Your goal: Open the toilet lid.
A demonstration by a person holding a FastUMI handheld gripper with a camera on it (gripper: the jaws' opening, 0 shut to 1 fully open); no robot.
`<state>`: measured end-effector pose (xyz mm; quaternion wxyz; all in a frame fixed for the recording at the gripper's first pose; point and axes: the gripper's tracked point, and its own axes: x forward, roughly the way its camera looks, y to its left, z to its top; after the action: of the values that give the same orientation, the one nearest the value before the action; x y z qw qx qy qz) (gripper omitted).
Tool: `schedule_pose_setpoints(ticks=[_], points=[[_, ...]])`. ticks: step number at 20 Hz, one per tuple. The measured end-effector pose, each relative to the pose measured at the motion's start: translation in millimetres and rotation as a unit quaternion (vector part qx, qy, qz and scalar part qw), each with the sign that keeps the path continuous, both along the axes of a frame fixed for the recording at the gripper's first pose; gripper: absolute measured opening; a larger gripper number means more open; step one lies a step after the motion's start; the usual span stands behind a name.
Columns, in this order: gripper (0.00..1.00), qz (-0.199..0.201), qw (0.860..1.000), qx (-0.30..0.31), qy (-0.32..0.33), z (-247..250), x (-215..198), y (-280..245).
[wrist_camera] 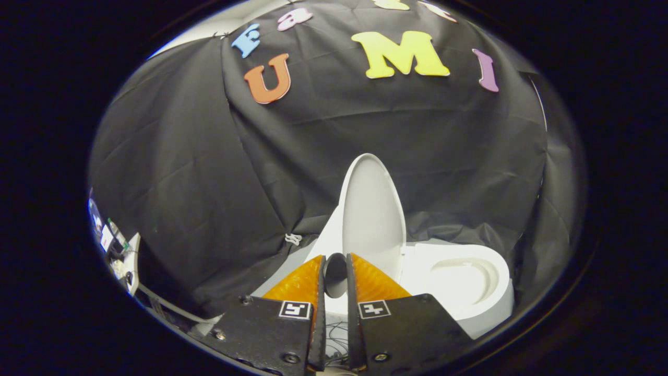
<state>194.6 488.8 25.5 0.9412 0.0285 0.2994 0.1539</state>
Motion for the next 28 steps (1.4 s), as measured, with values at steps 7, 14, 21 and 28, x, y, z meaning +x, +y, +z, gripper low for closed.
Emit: schedule_pose_setpoints(ticks=[7, 14, 21, 28], points=[[0.2, 0.005, 0.994, -0.099, -0.04, 4.4, -2.5, -13.1], [0.56, 0.03, 0.996, -0.038, -0.071, 31.1, -34.8, -53.3], [0.81, -0.006, 0.991, -0.024, -0.133, 46.8, -68.5, -158.1], [0.98, -0.045, 0.978, -0.034, -0.202, 42.5, -112.8, -268.0]])
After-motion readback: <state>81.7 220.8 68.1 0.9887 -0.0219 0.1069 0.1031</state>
